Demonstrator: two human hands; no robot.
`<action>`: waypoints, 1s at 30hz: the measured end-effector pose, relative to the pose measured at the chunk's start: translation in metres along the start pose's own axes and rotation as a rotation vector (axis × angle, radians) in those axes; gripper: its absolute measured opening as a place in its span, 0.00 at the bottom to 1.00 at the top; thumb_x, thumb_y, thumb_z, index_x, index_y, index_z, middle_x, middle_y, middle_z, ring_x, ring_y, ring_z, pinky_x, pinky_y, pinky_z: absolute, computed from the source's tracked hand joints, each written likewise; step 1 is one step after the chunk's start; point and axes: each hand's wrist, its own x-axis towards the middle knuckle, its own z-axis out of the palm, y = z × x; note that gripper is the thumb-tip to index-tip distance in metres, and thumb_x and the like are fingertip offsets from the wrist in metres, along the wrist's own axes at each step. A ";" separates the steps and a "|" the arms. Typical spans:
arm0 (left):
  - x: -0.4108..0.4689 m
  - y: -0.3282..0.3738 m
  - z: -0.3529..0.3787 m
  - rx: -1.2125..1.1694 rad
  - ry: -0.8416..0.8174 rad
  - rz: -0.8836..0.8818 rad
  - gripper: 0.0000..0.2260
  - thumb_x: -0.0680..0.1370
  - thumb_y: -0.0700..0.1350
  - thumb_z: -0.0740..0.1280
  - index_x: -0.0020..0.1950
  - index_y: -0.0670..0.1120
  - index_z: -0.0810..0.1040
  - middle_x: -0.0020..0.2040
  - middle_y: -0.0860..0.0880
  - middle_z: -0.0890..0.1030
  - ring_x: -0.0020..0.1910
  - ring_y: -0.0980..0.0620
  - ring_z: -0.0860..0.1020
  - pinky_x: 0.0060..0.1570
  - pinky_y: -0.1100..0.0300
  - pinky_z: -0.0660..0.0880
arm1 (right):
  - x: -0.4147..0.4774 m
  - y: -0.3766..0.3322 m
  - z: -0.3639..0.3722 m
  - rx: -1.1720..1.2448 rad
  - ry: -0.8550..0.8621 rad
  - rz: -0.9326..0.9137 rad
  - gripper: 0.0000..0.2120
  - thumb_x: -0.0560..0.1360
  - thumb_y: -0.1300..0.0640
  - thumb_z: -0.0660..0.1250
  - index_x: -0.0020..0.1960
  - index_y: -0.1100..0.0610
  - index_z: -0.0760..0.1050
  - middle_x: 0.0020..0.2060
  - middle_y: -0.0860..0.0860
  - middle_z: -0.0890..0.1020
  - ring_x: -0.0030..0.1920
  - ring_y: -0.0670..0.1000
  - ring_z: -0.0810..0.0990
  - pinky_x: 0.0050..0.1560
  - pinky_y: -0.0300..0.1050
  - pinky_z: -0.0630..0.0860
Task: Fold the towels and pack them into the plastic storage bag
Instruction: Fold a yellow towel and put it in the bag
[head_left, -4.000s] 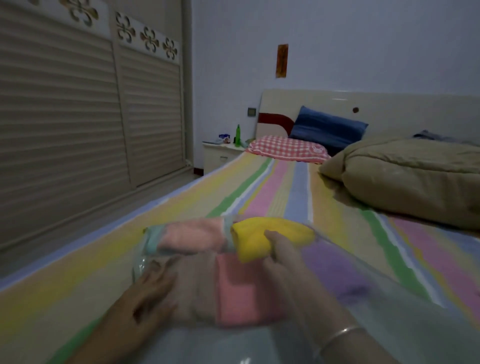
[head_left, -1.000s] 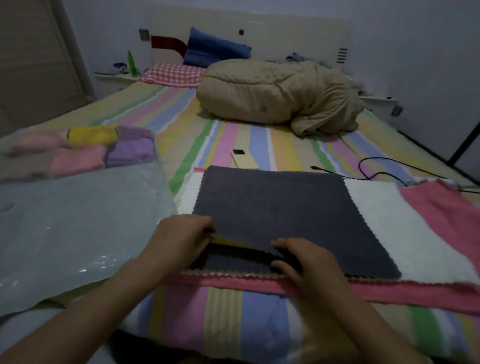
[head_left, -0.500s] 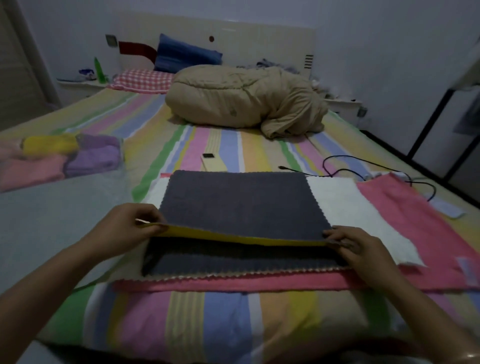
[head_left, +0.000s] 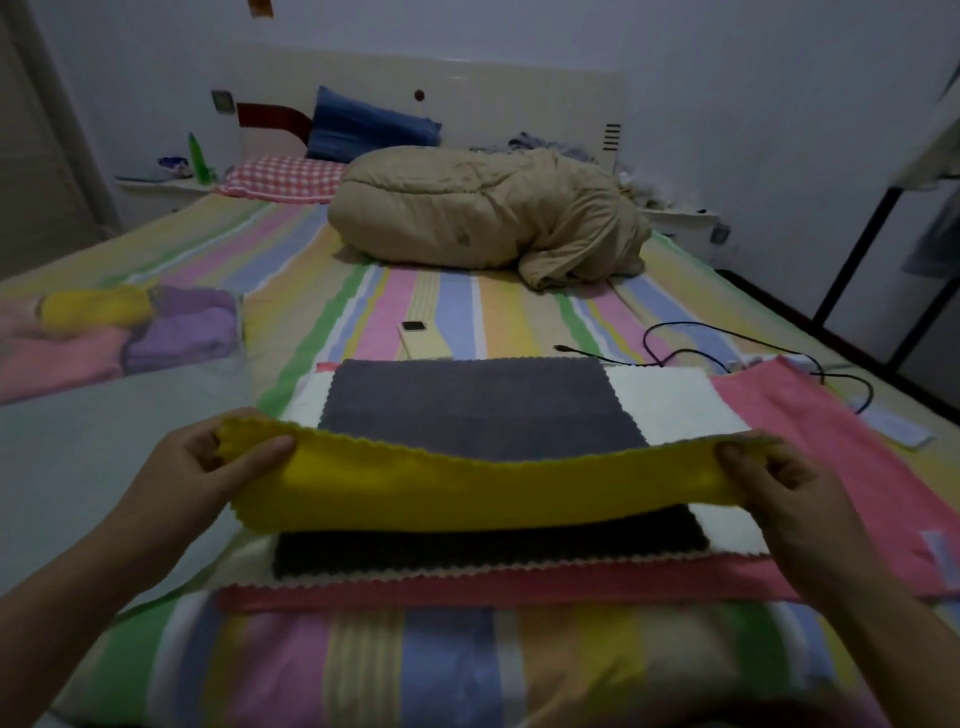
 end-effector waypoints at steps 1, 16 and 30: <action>-0.001 -0.005 0.001 0.036 -0.009 -0.023 0.07 0.66 0.51 0.77 0.41 0.51 0.84 0.36 0.50 0.84 0.36 0.55 0.82 0.35 0.64 0.79 | -0.001 0.003 0.001 -0.036 -0.010 0.023 0.31 0.59 0.29 0.71 0.44 0.56 0.80 0.35 0.44 0.83 0.34 0.39 0.80 0.33 0.29 0.75; 0.106 -0.077 0.027 0.927 0.033 0.100 0.15 0.75 0.49 0.71 0.32 0.48 0.71 0.27 0.50 0.70 0.29 0.52 0.70 0.29 0.55 0.59 | 0.102 0.084 0.040 -0.496 0.075 0.210 0.07 0.76 0.49 0.68 0.45 0.53 0.79 0.37 0.47 0.79 0.40 0.45 0.76 0.44 0.47 0.71; 0.111 -0.078 0.042 1.298 0.026 0.138 0.23 0.74 0.51 0.71 0.65 0.45 0.70 0.53 0.42 0.78 0.49 0.37 0.78 0.38 0.51 0.70 | 0.106 0.084 0.057 -0.971 0.100 0.228 0.17 0.76 0.46 0.65 0.63 0.51 0.71 0.54 0.52 0.78 0.52 0.57 0.77 0.44 0.49 0.71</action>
